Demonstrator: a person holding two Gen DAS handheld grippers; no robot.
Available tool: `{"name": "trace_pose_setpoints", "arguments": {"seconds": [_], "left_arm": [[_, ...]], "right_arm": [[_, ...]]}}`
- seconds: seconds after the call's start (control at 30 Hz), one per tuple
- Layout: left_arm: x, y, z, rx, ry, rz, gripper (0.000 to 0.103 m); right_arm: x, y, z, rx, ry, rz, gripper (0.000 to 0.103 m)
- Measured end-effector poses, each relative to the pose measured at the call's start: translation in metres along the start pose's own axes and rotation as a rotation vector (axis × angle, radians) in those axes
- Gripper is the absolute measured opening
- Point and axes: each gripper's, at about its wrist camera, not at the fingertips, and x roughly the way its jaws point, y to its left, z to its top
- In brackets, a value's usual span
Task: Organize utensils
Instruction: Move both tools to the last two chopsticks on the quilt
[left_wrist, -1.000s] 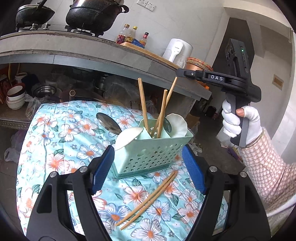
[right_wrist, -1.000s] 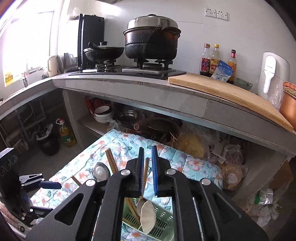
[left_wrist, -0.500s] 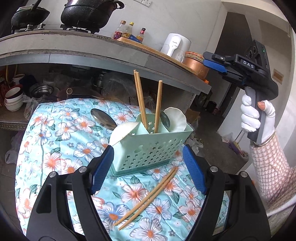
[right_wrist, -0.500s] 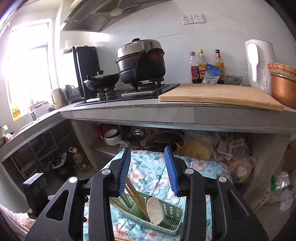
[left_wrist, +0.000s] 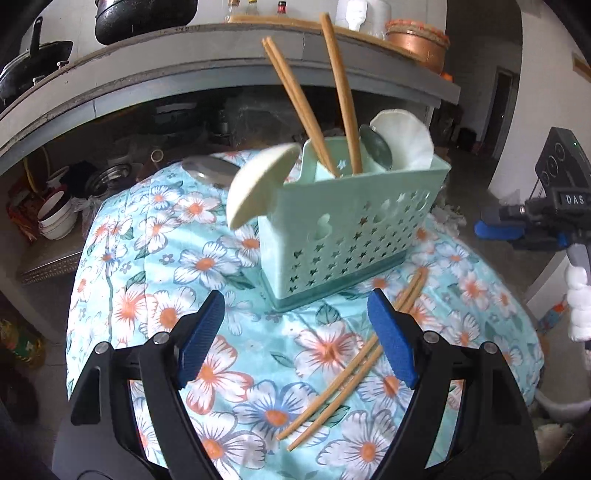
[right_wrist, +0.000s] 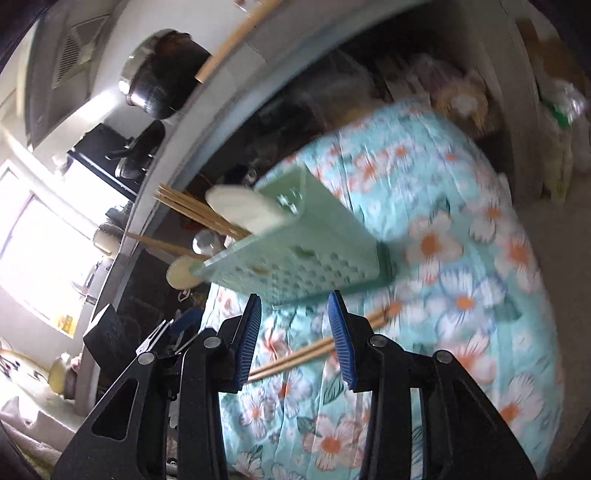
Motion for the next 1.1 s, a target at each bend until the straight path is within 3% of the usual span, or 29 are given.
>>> {"name": "trace_pose_setpoints", "arguments": {"seconds": [0.17, 0.37, 0.57, 0.83, 1.1], "left_arm": [[0.027, -0.001, -0.008, 0.01, 0.109, 0.057, 0.076], [0.041, 0.003, -0.014, 0.01, 0.16, 0.142, 0.076], [0.046, 0.002, -0.016, 0.036, 0.176, 0.215, 0.076], [0.048, 0.002, -0.018, 0.034, 0.188, 0.245, 0.076], [0.048, -0.009, -0.014, 0.051, 0.186, 0.26, 0.076]], "right_arm": [[0.057, -0.03, -0.024, 0.193, 0.132, 0.063, 0.038], [0.089, -0.051, -0.028, 0.343, 0.161, 0.076, 0.036], [0.101, -0.053, -0.025, 0.388, 0.142, 0.081, 0.031], [0.11, -0.058, -0.023, 0.41, 0.132, 0.062, 0.013], [0.113, -0.052, -0.024, 0.403, 0.14, 0.08, 0.012]]}}
